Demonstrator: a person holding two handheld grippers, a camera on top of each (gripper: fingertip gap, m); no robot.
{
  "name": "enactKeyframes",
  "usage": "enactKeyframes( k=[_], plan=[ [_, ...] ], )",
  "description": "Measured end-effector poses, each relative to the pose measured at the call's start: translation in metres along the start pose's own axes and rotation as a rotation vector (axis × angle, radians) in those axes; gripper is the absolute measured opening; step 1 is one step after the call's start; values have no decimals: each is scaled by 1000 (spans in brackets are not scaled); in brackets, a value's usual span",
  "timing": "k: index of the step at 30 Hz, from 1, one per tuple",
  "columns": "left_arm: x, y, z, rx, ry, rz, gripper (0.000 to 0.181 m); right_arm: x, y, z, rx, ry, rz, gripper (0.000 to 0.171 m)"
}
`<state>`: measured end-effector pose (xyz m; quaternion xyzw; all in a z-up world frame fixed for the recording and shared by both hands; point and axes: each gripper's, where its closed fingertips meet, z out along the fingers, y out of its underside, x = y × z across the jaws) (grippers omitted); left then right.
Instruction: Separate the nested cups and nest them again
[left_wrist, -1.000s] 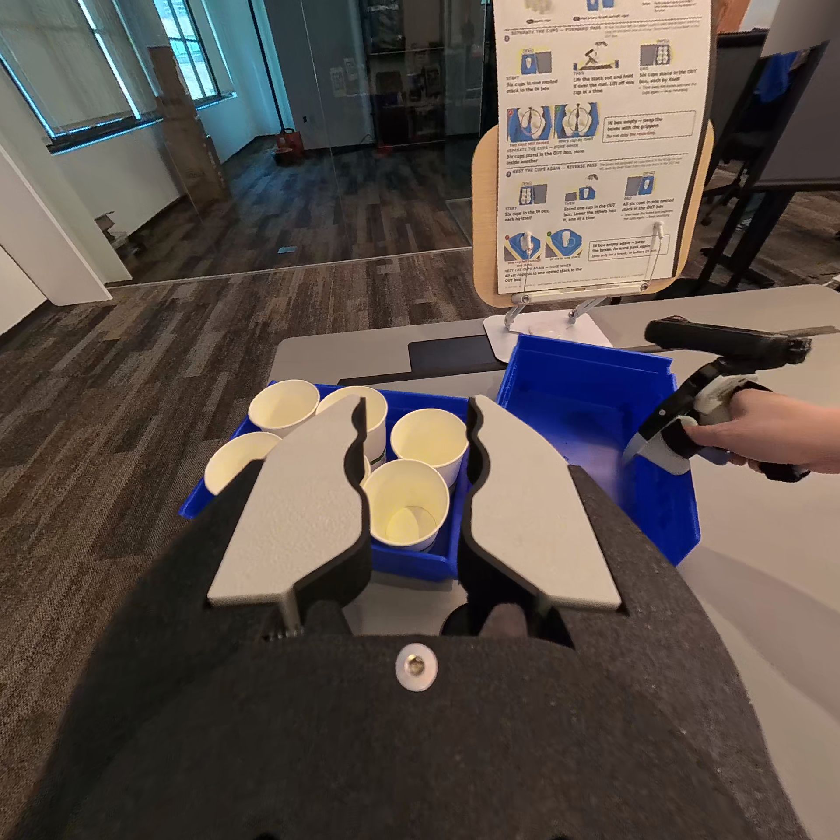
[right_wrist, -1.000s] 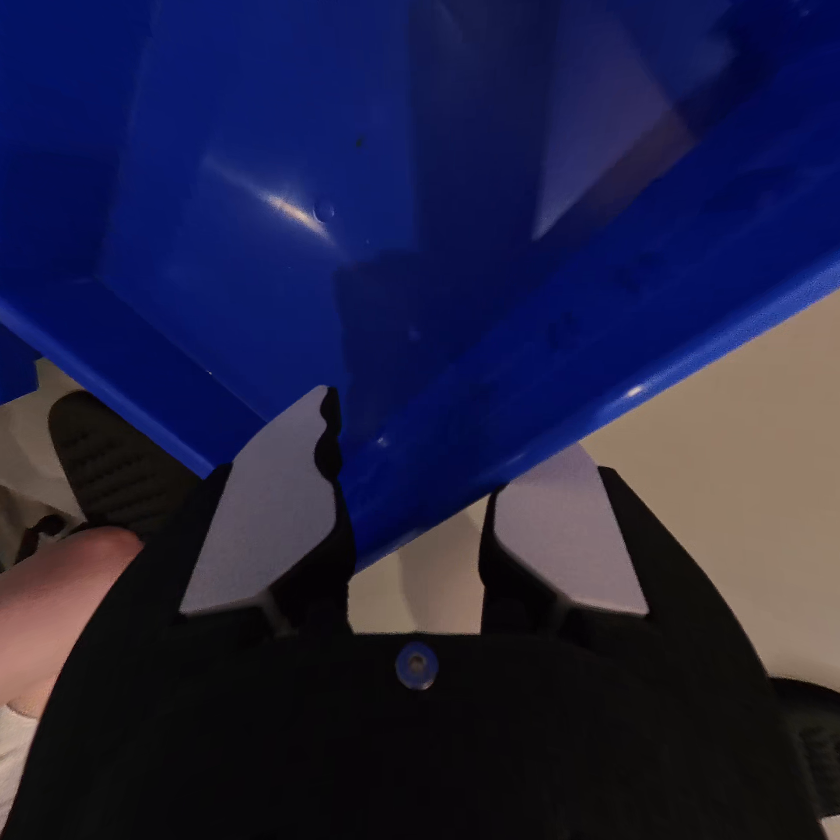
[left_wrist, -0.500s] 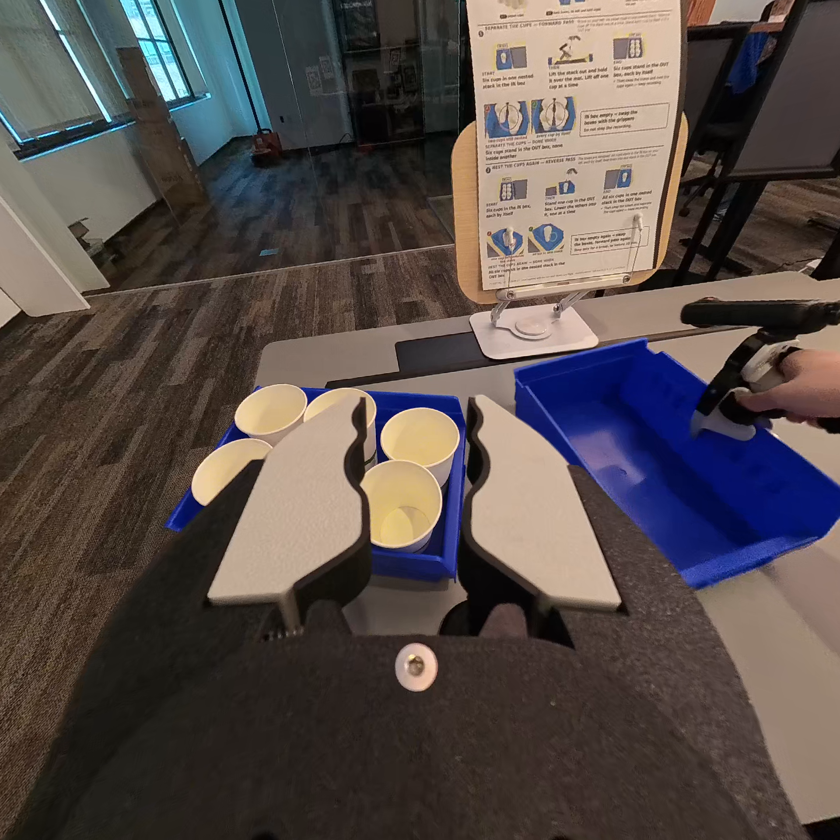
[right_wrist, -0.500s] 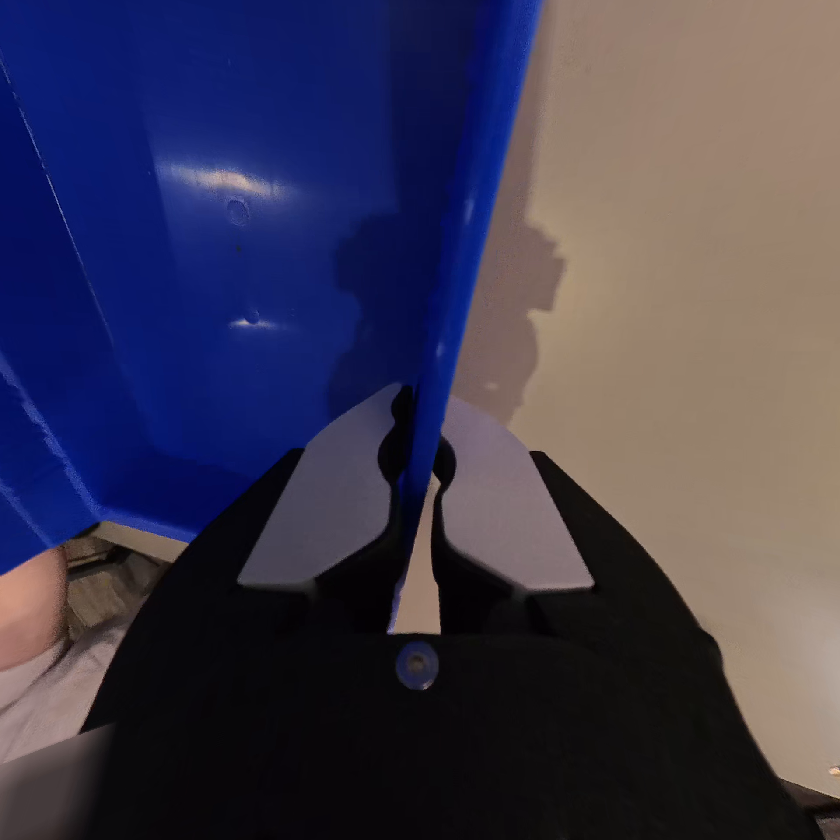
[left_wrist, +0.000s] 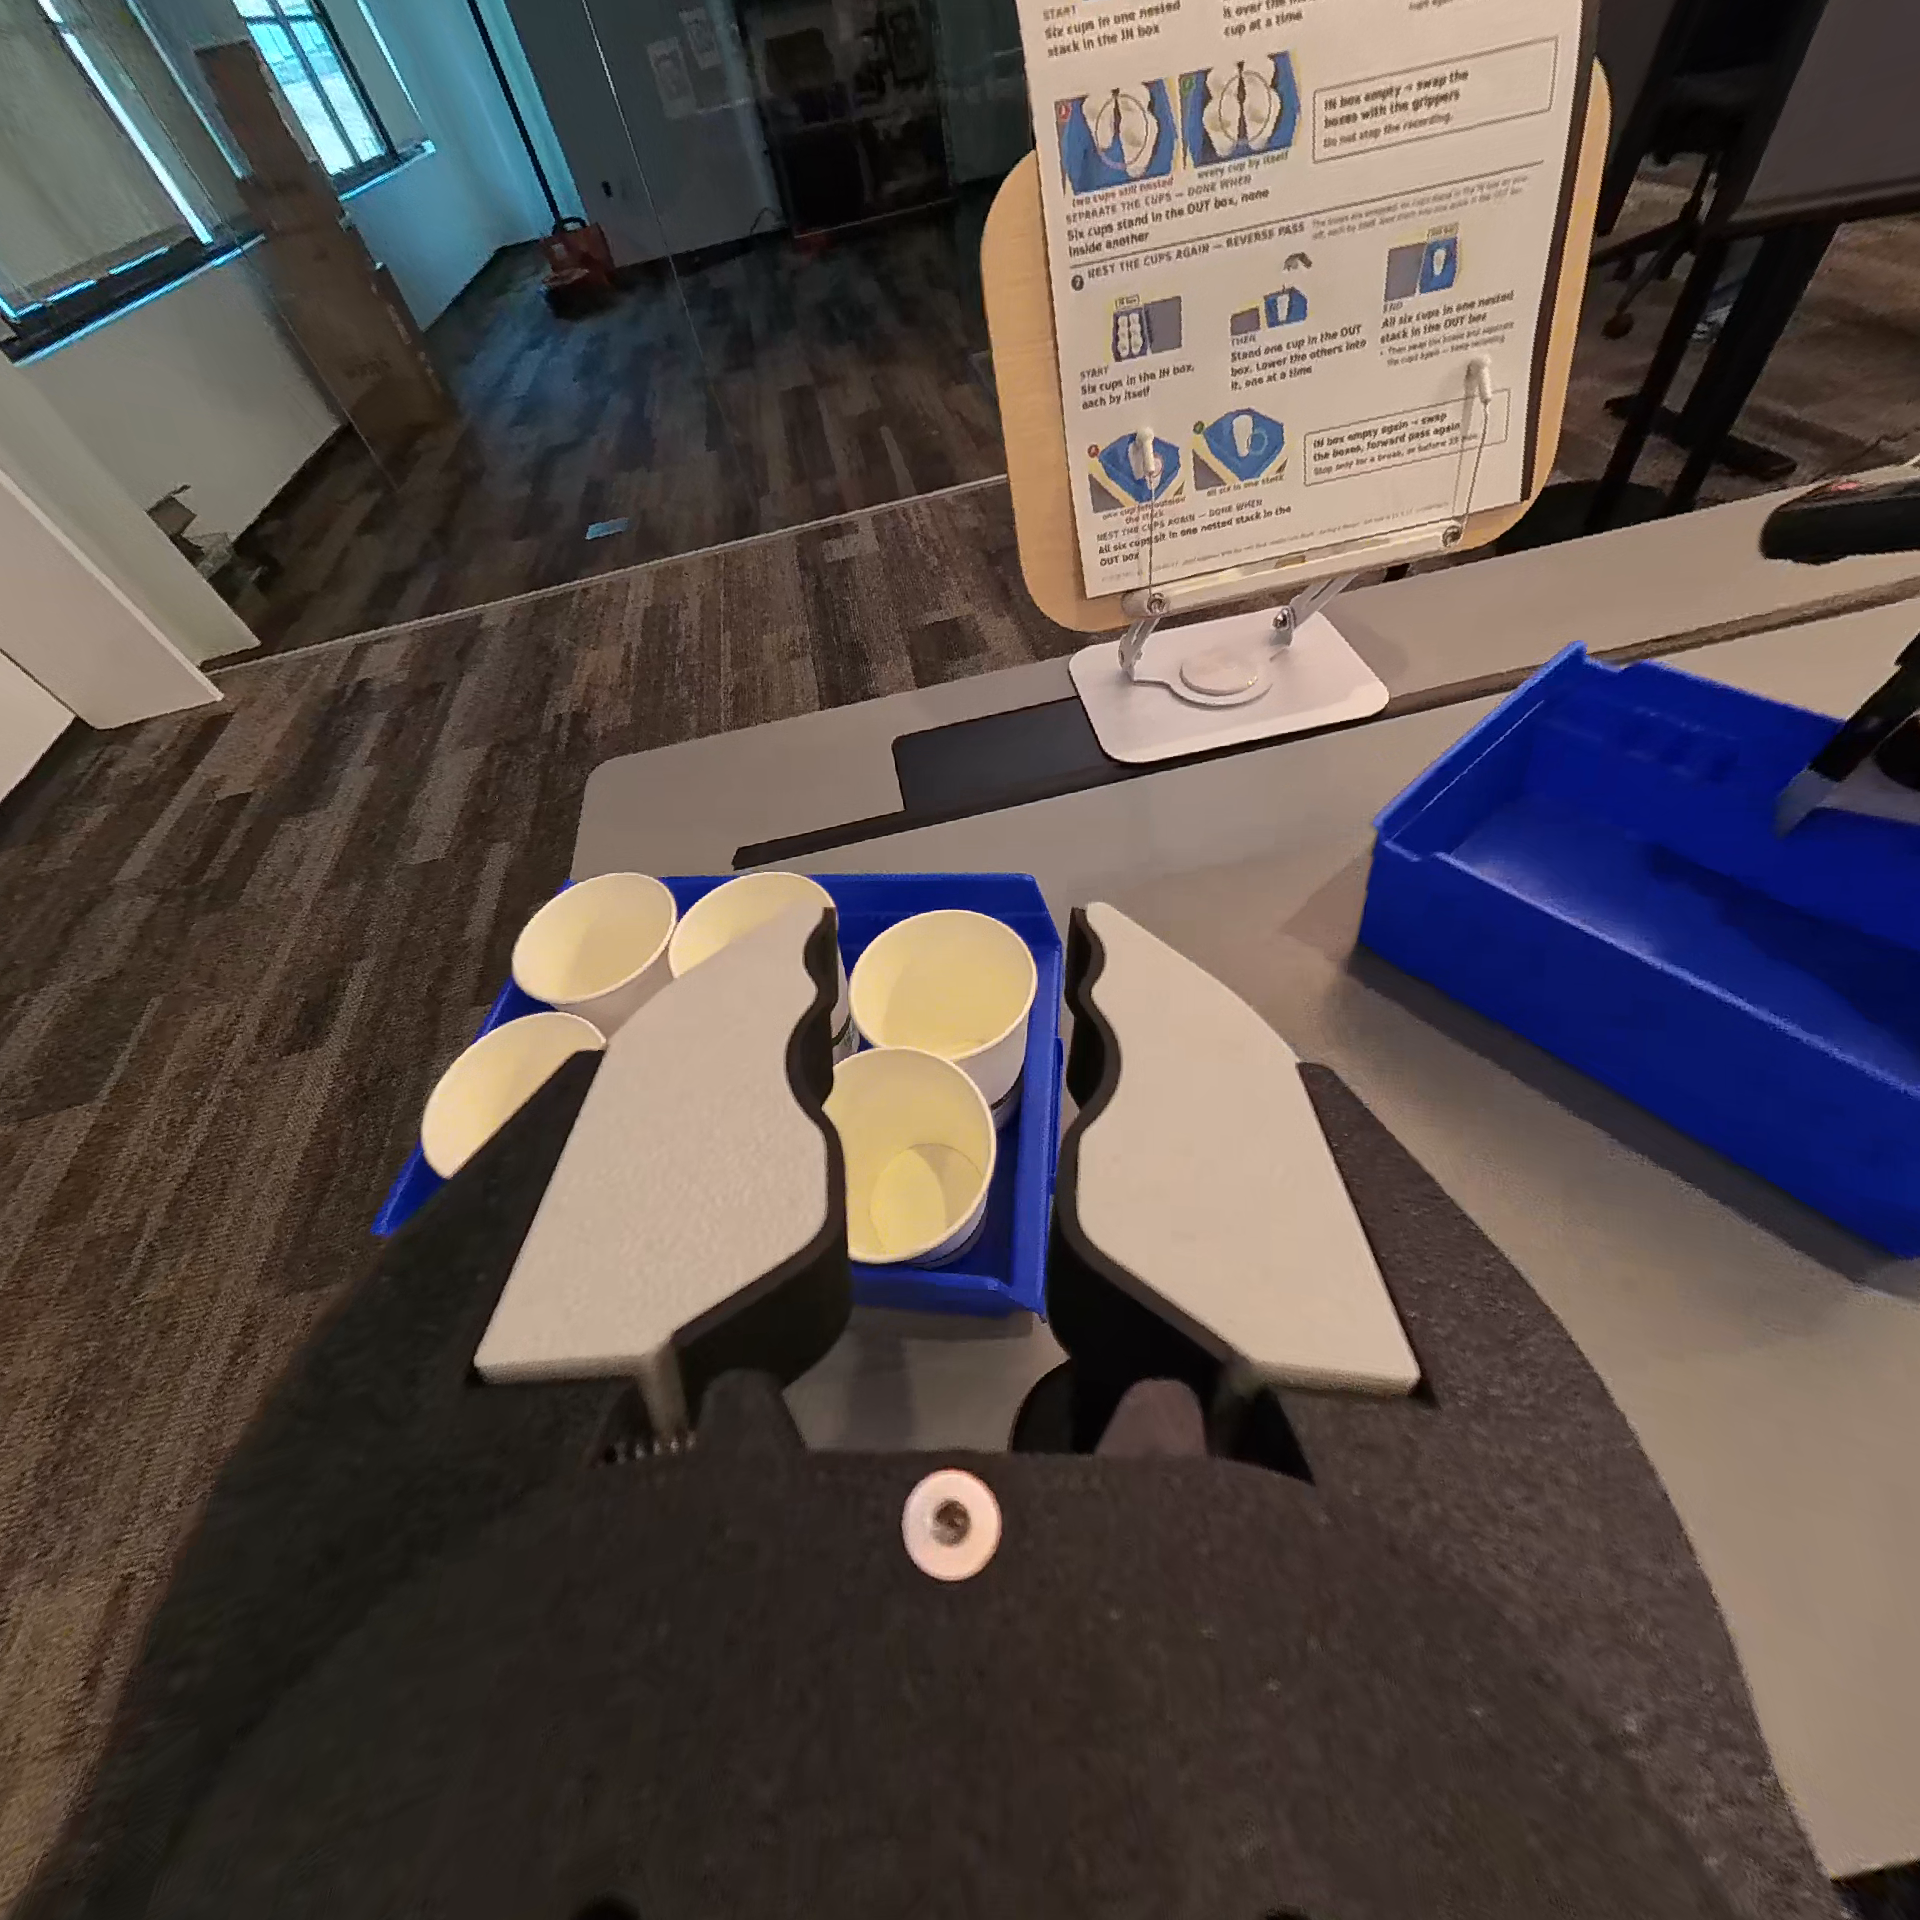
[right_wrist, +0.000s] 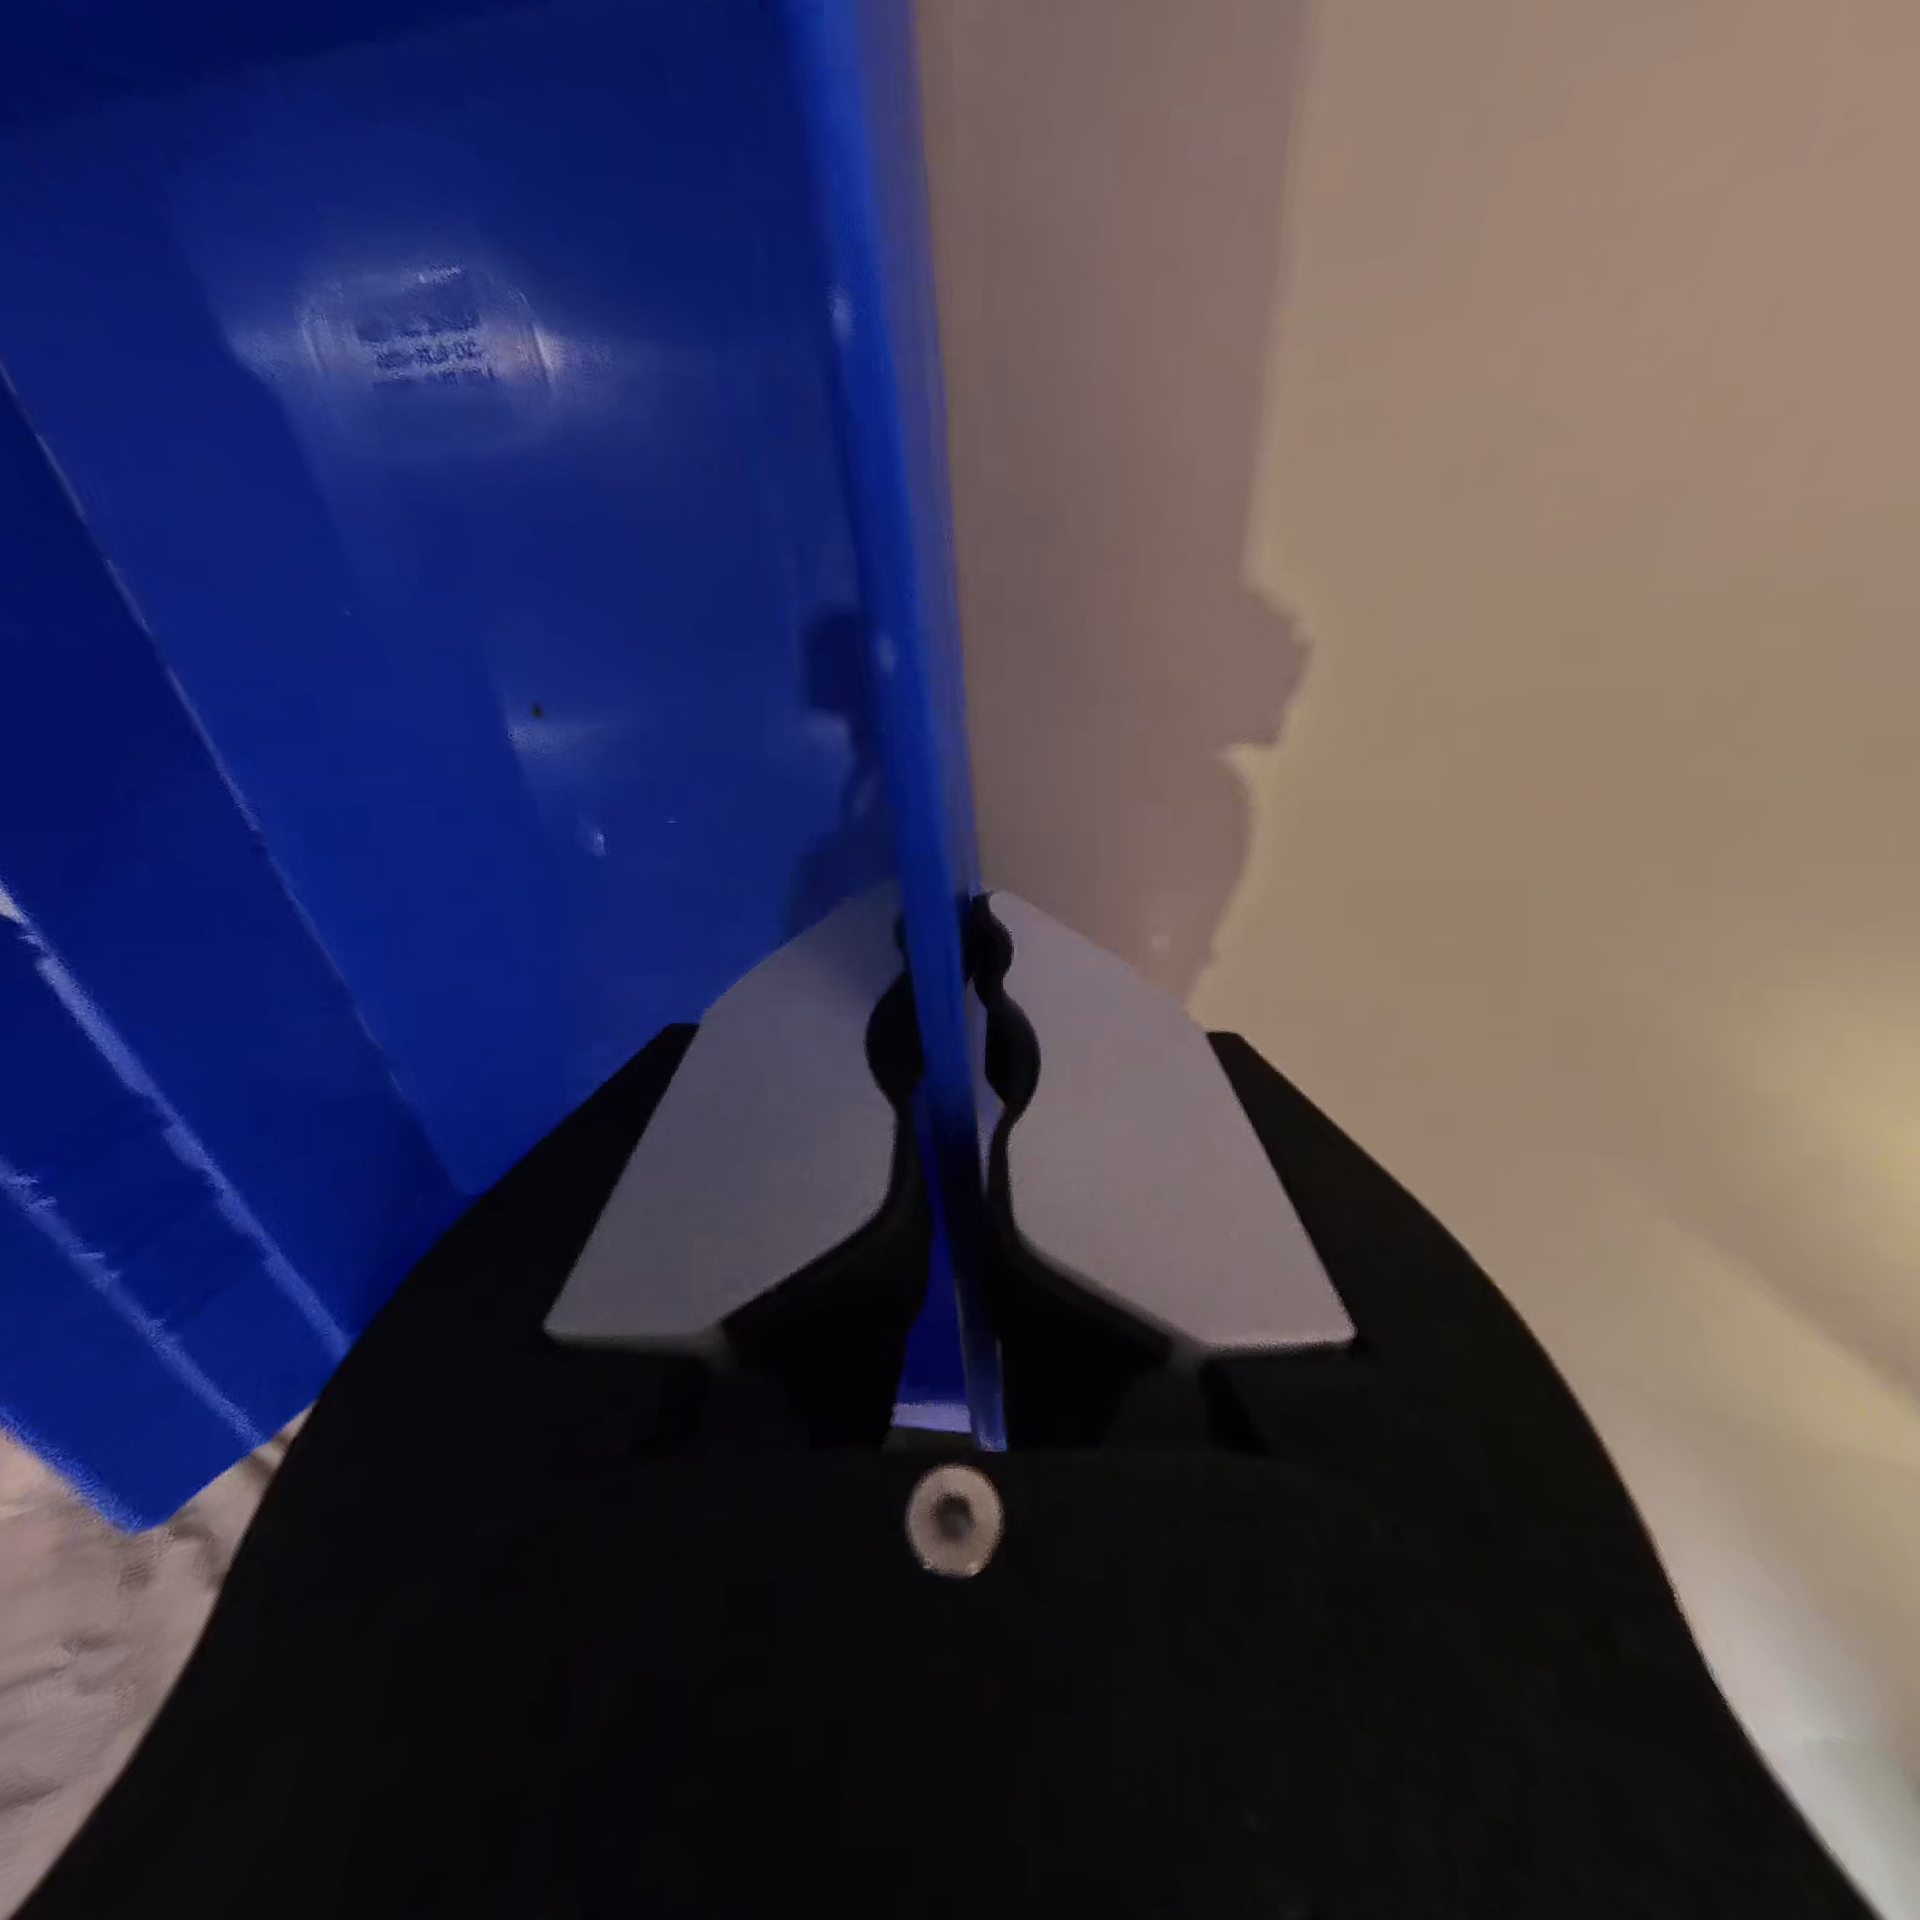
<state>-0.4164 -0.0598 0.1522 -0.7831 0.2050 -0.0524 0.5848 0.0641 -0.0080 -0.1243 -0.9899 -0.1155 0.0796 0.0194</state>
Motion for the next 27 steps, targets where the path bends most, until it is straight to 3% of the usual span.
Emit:
enactKeyframes(
  k=[16,27],
  plan=[
    [16,1,21,-75,-53,80,42,158,73,-27,140,36,218,6],
    [14,1,23,-88,-83,80,43,230,131,-40,193,60,449,6]
  ],
)
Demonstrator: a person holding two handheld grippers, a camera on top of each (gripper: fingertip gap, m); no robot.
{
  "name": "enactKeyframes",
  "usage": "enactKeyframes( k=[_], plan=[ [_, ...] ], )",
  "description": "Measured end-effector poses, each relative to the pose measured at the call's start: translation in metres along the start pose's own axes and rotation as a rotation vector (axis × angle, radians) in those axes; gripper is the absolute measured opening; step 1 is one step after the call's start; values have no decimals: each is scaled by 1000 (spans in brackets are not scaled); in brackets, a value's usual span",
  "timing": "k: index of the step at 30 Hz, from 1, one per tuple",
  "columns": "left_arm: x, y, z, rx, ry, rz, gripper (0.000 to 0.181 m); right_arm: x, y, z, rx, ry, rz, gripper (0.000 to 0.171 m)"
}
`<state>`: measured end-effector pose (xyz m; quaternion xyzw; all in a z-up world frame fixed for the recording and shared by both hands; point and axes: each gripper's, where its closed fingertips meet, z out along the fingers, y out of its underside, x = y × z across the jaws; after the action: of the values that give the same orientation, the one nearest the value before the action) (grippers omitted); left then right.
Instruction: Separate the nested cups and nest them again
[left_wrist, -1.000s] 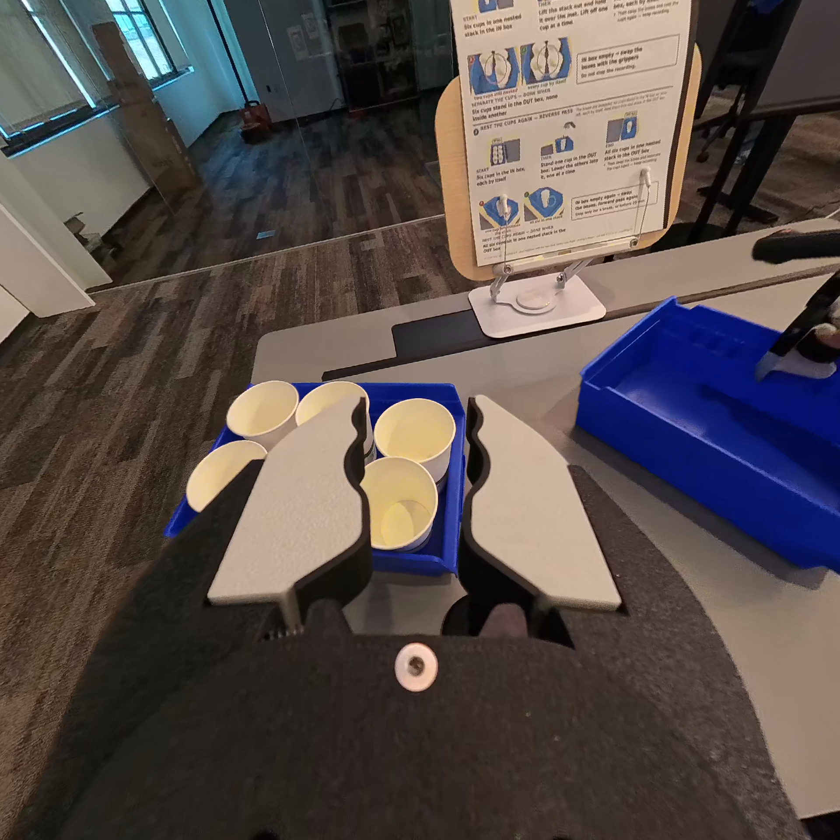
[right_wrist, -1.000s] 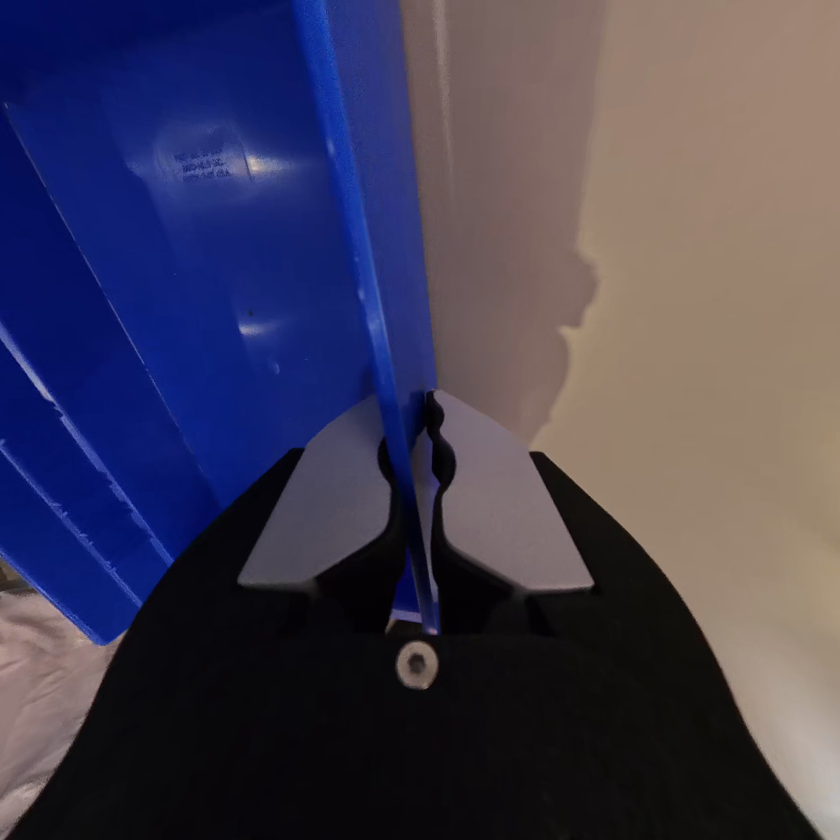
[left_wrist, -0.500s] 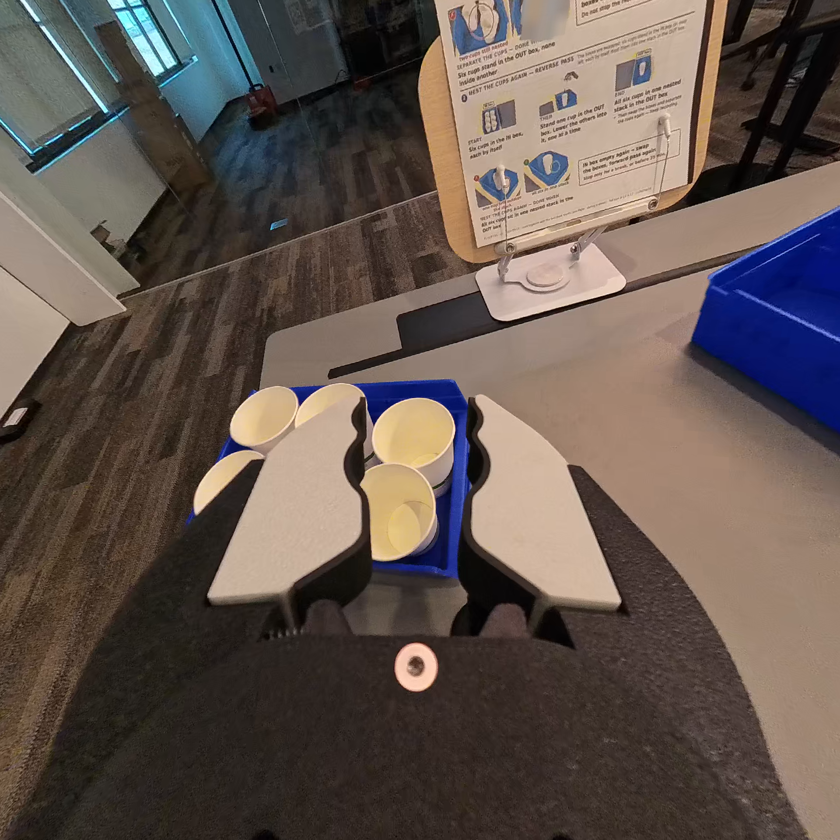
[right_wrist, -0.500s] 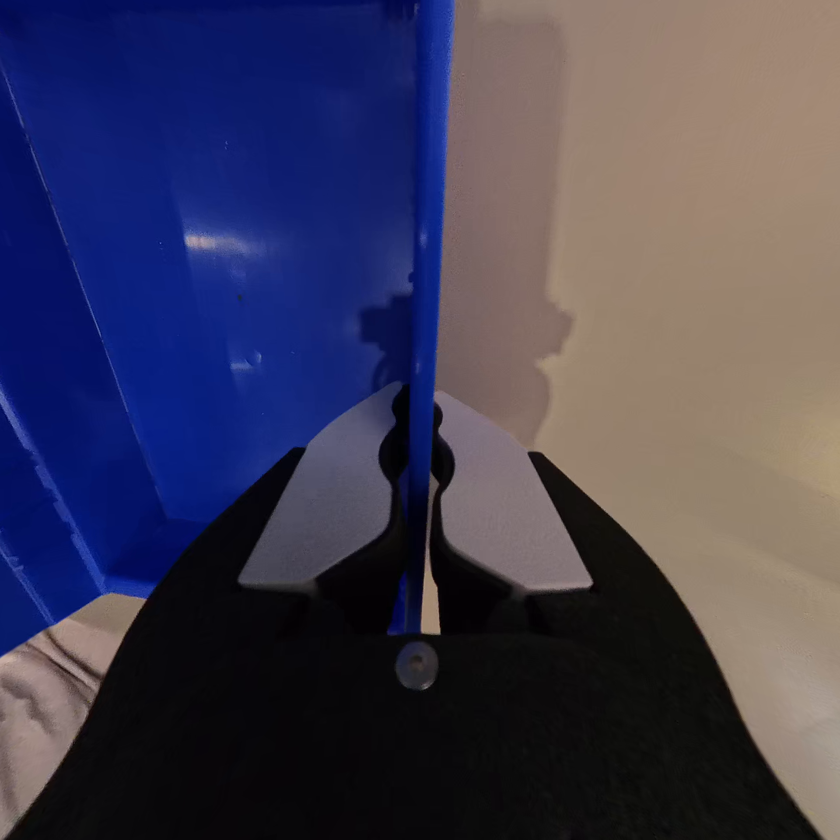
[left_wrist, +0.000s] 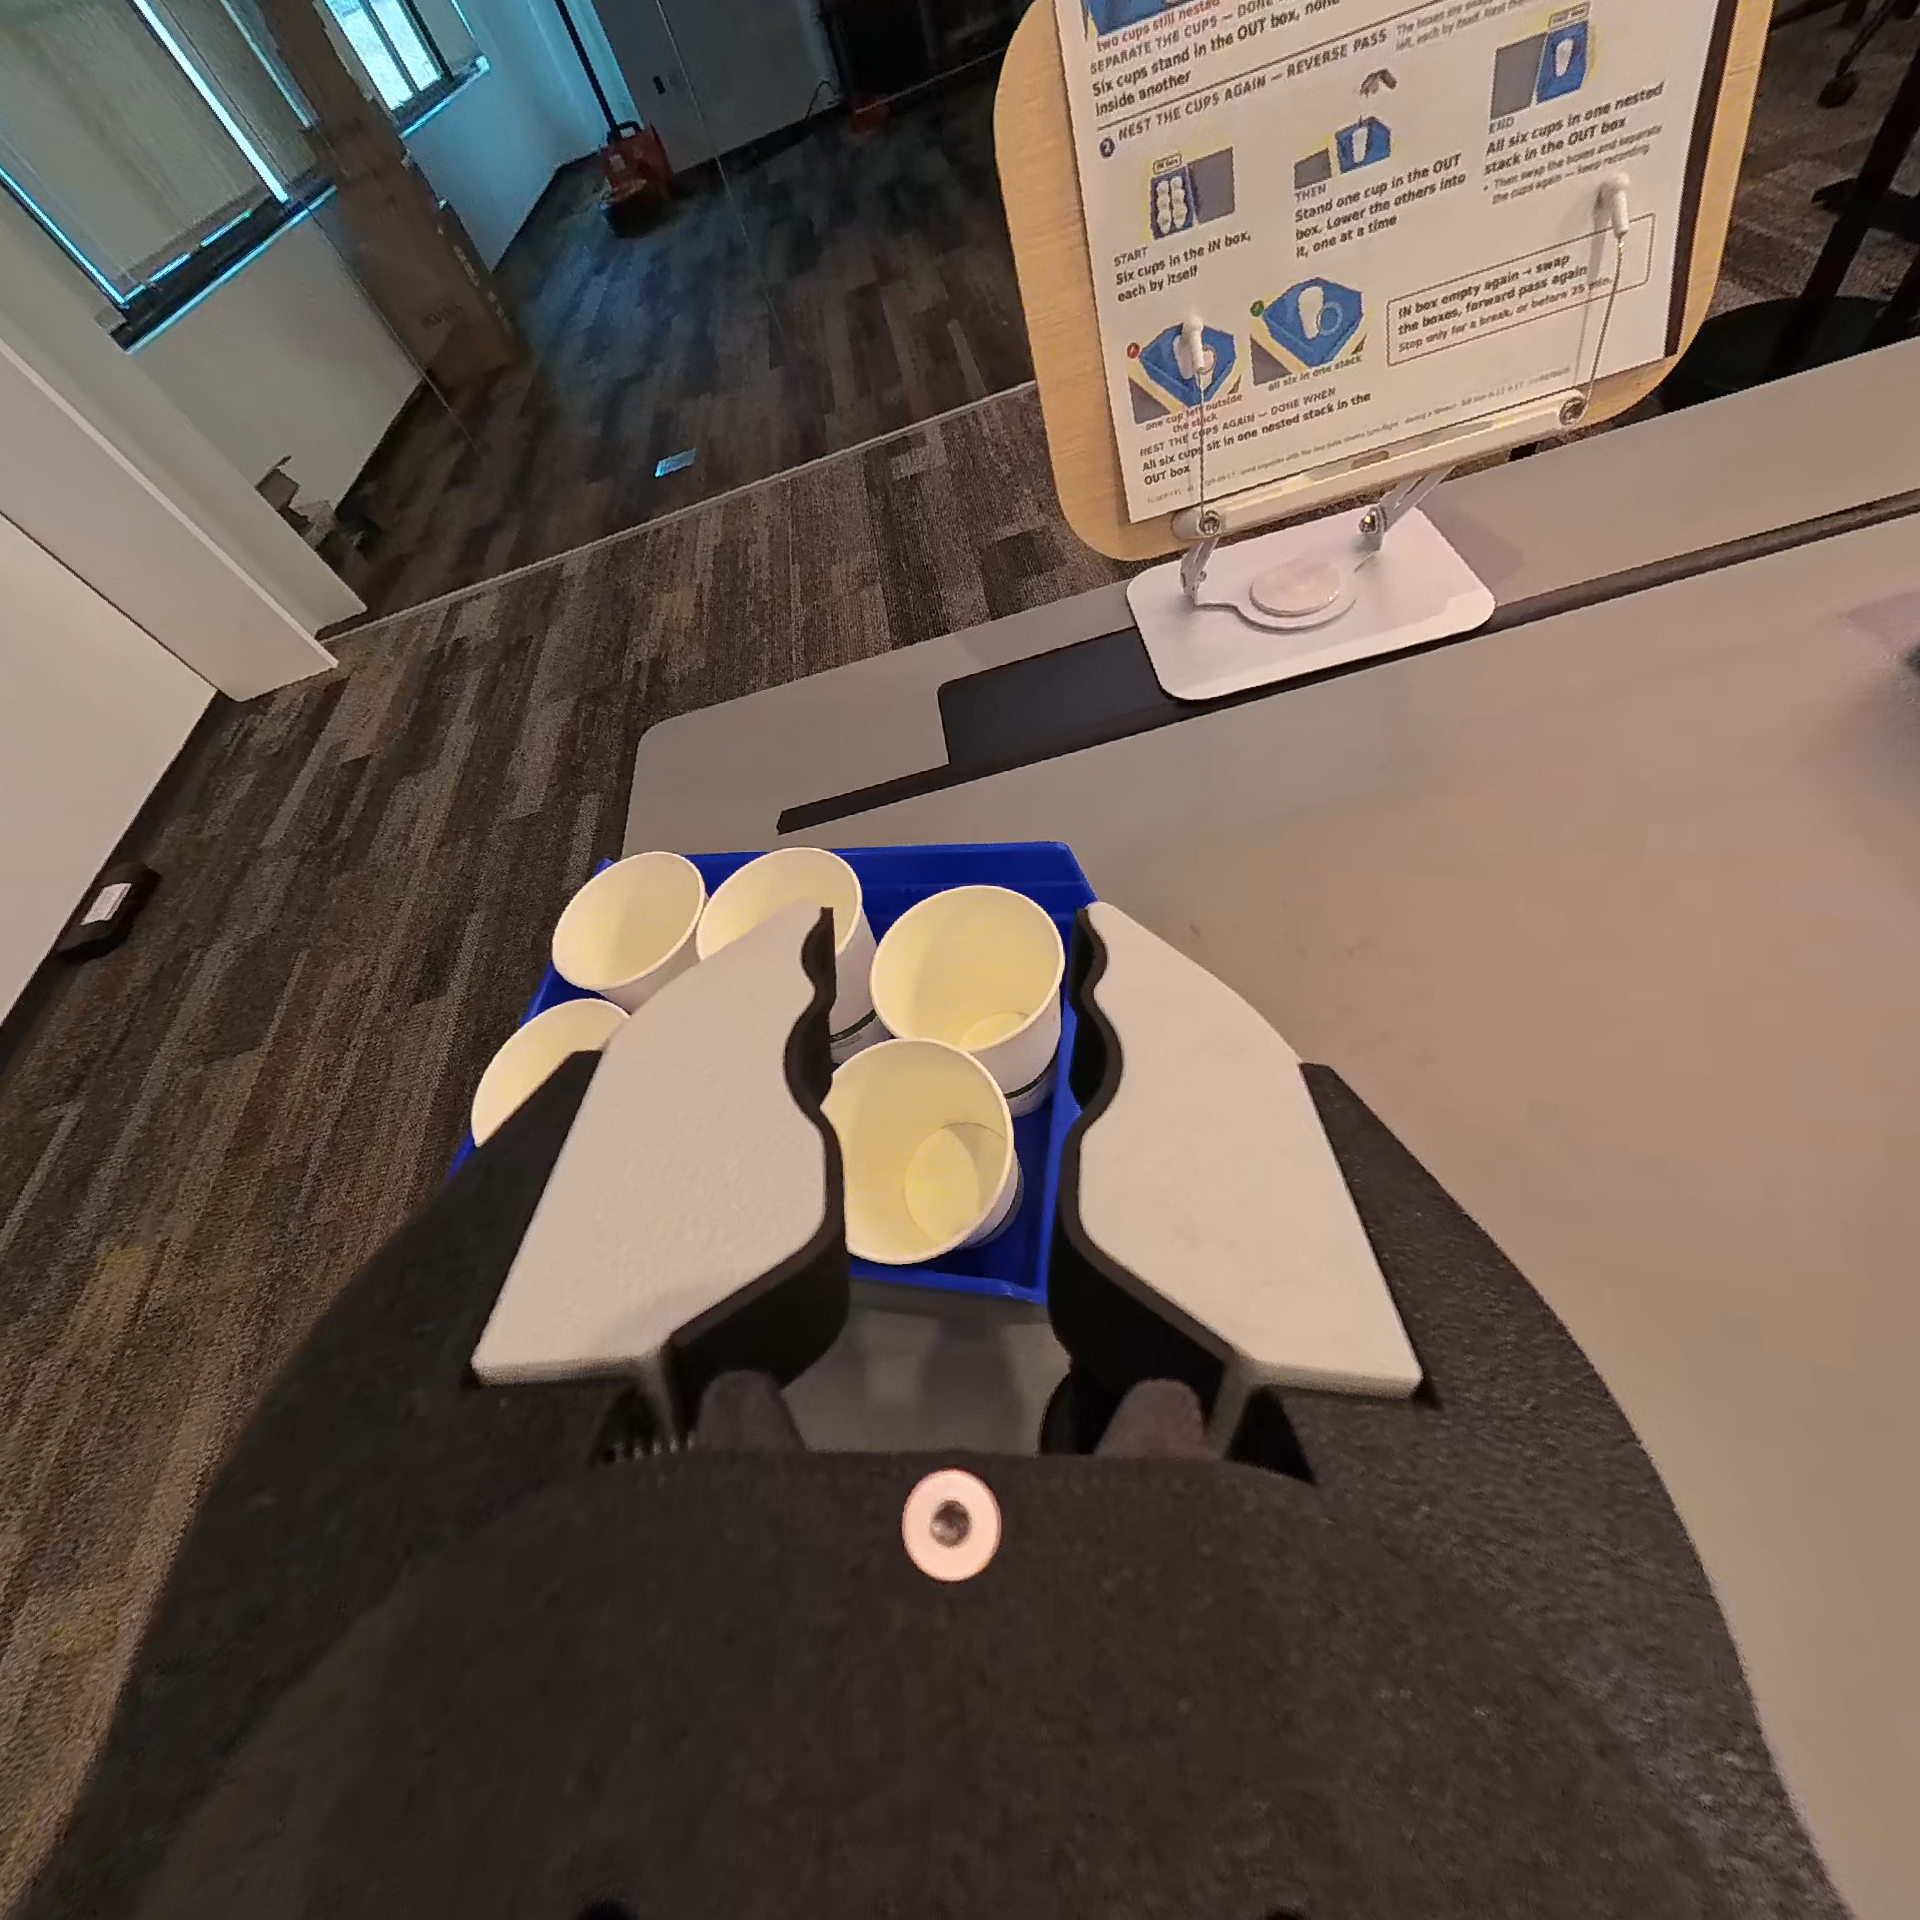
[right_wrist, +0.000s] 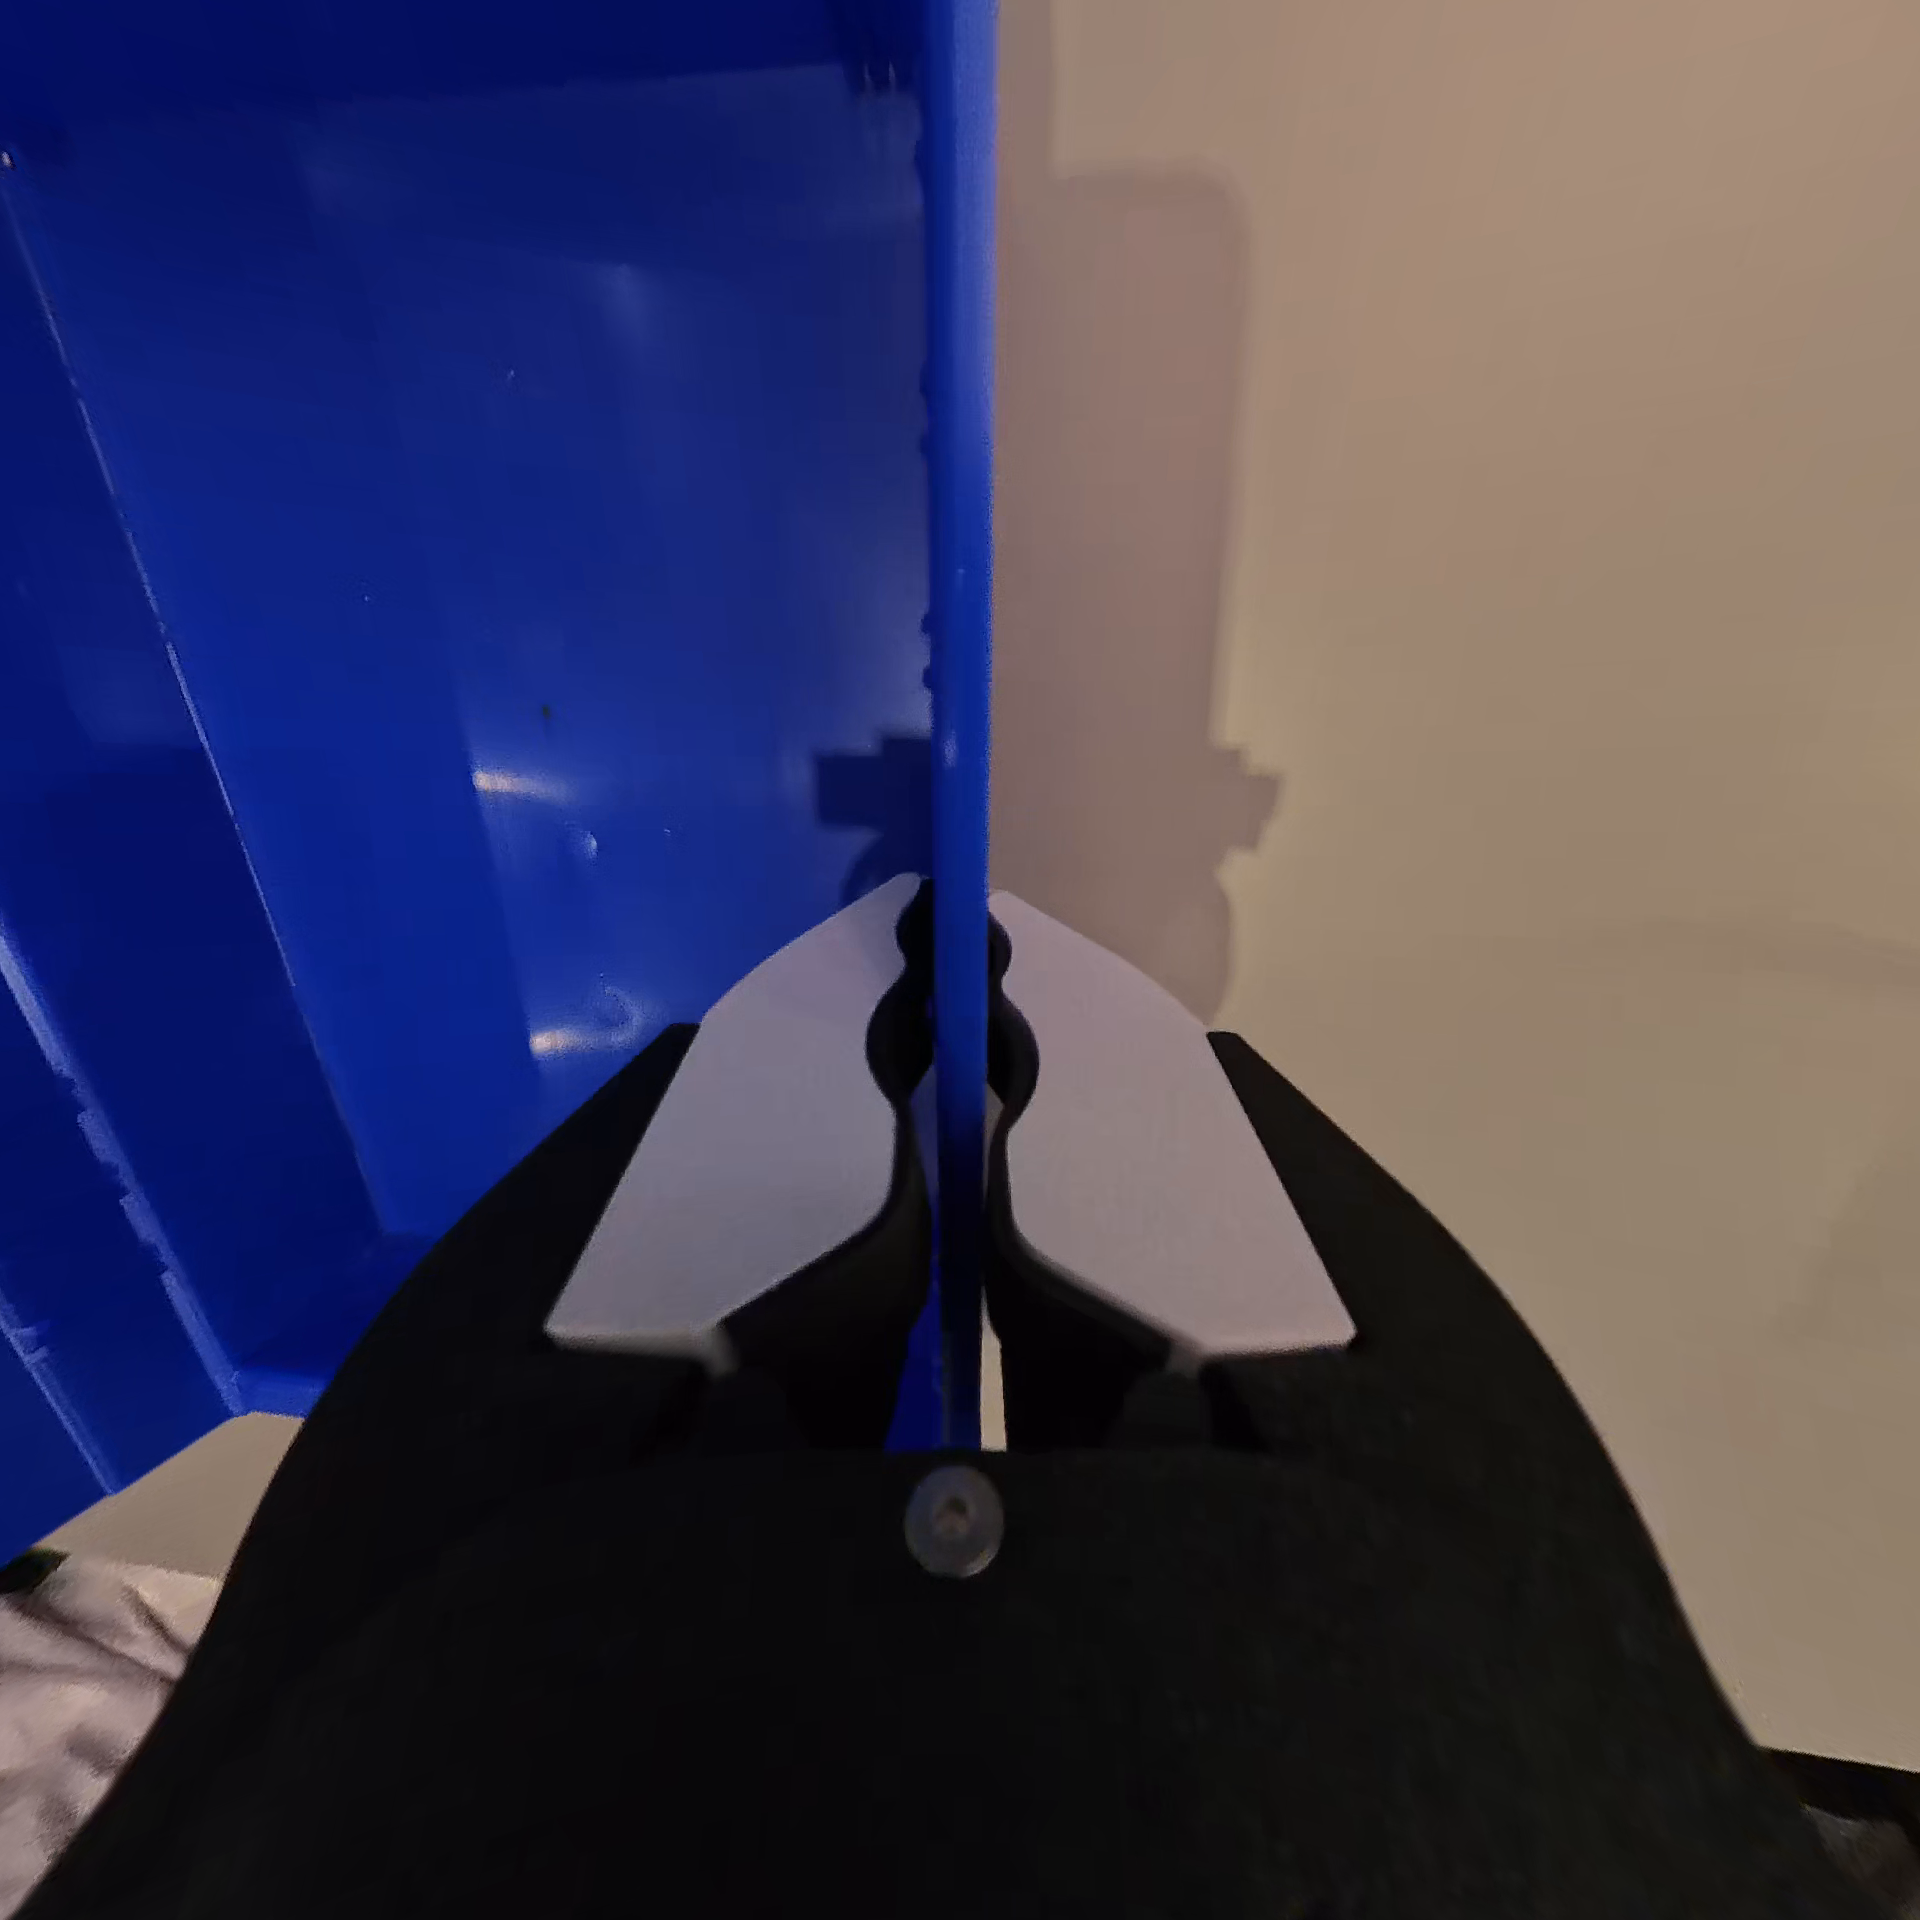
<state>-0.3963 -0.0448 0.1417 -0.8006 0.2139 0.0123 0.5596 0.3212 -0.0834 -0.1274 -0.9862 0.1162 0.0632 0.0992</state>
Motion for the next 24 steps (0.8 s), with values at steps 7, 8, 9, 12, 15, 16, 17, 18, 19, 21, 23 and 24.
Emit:
enactKeyframes(
  k=[7,8,9,12,15,16,17,18,19,21,23,24],
  plan=[
    [2,3,3,-22,1,10,45,5,-3,-3,71,17,-22,7],
    [1,4,3,-29,1,7,46,3,-7,-7,112,27,-43,11],
    [-1,6,3,-34,3,1,46,1,-12,-13,158,45,-58,13],
    [-14,12,1,-48,-13,-28,50,3,-31,-43,322,179,-136,22],
    [-47,28,-3,-73,-71,-125,54,-16,-56,-104,599,317,-246,23],
    [-61,37,-4,-90,-95,-181,55,-31,-62,-126,693,333,-281,23],
    [-75,47,-4,-112,-120,-241,56,-51,-65,-146,786,323,-310,24],
    [-89,58,-4,-140,-143,-299,55,-75,-67,-165,871,289,-337,28],
    [-101,70,-4,-172,-164,-351,54,-100,-67,-180,944,243,-358,32],
    [-122,90,0,-224,-193,-435,50,-151,-62,-202,1048,136,-387,36],
    [-137,106,8,-261,-202,-506,45,-207,-54,-213,1117,-15,-440,38],
    [-143,115,12,-285,-207,-537,45,-233,-49,-216,1138,-82,-479,38]
  ],
)
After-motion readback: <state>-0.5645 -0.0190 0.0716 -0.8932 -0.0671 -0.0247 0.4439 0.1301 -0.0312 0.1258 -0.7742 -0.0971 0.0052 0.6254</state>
